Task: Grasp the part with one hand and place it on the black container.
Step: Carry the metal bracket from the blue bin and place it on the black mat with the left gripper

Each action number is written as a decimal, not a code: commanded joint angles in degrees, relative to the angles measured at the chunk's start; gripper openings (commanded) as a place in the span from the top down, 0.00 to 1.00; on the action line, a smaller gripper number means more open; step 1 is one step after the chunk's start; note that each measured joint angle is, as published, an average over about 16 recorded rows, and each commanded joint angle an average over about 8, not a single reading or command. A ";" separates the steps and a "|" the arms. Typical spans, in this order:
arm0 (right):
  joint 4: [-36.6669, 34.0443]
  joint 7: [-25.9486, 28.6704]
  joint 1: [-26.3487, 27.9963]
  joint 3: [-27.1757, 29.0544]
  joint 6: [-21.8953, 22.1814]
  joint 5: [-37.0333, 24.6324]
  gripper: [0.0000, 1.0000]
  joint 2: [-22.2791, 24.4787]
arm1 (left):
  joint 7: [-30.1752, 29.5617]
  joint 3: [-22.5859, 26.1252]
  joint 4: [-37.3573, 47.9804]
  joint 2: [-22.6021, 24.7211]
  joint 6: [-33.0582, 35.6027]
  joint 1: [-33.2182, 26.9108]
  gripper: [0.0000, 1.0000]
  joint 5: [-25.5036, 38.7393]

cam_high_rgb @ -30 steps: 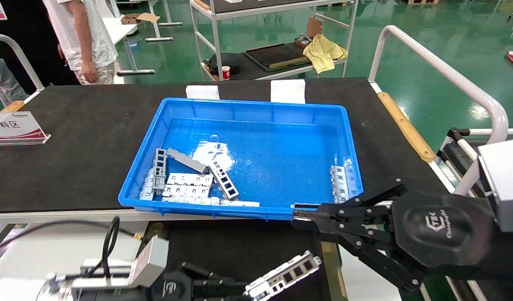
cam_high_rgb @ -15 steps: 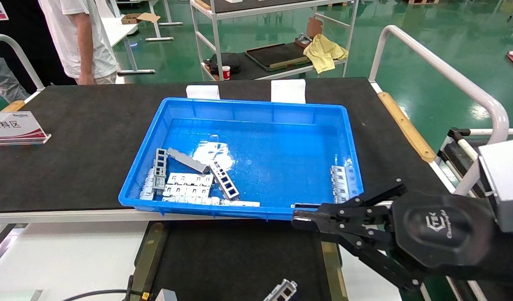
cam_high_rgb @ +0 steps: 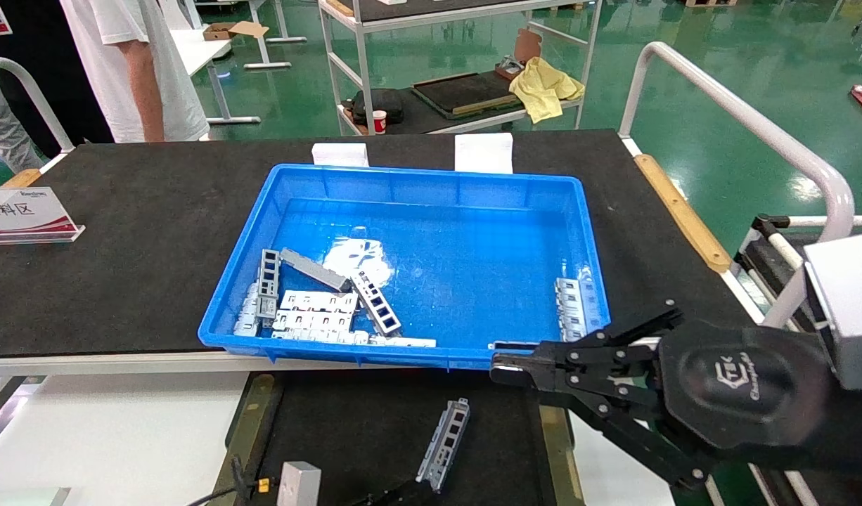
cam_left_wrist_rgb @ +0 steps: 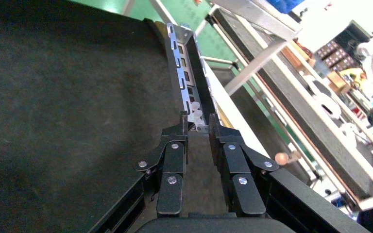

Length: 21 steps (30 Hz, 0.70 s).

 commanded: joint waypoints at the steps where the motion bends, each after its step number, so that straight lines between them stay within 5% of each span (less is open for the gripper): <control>1: 0.00 0.00 0.00 0.00 0.00 0.00 1.00 0.00 | 0.89 -1.07 -0.63 1.50 -2.45 1.13 1.00 -1.42; 21: 0.00 -0.01 0.00 -0.01 0.00 0.01 1.00 0.00 | 6.19 -8.15 0.82 9.32 -13.07 6.19 1.00 -6.97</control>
